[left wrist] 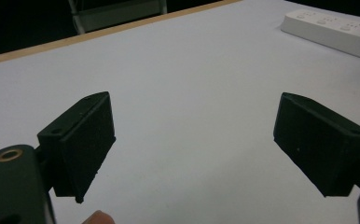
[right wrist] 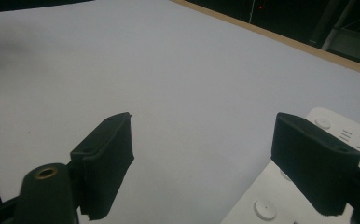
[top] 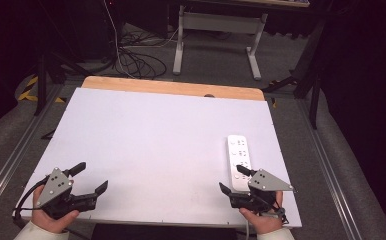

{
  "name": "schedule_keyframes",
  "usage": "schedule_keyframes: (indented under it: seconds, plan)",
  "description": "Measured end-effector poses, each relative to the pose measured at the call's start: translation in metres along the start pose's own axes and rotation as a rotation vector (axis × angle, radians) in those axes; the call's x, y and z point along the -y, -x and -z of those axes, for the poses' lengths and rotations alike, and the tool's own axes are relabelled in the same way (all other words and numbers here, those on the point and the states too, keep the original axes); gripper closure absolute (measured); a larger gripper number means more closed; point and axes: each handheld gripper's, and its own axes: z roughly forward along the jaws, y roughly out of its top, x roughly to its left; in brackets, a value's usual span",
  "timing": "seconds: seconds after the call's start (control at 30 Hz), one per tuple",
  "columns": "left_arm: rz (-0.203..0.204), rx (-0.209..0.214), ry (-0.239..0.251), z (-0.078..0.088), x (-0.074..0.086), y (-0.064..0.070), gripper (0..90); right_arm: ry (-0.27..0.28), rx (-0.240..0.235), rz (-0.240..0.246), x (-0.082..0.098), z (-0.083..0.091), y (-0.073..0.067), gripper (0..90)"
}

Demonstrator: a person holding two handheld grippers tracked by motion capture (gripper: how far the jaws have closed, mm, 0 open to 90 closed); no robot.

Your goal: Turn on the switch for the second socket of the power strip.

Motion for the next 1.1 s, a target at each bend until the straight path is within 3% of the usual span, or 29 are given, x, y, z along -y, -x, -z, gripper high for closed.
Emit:
schedule_keyframes:
  seconds: [0.2,0.93,1.1]
  plan:
    - [-0.023,-0.014,-0.003,0.0,-0.001,0.003,12.7,0.003,0.003,0.01,0.0,0.0,0.0,21.1]
    - [-0.025,-0.032,-0.006,0.001,-0.001,0.003,12.7,-0.013,0.014,0.034,-0.006,0.001,-0.003,20.7]
    - [-0.027,-0.036,-0.007,0.001,-0.001,0.003,12.8,-0.027,0.019,0.038,-0.015,0.003,0.001,28.1]
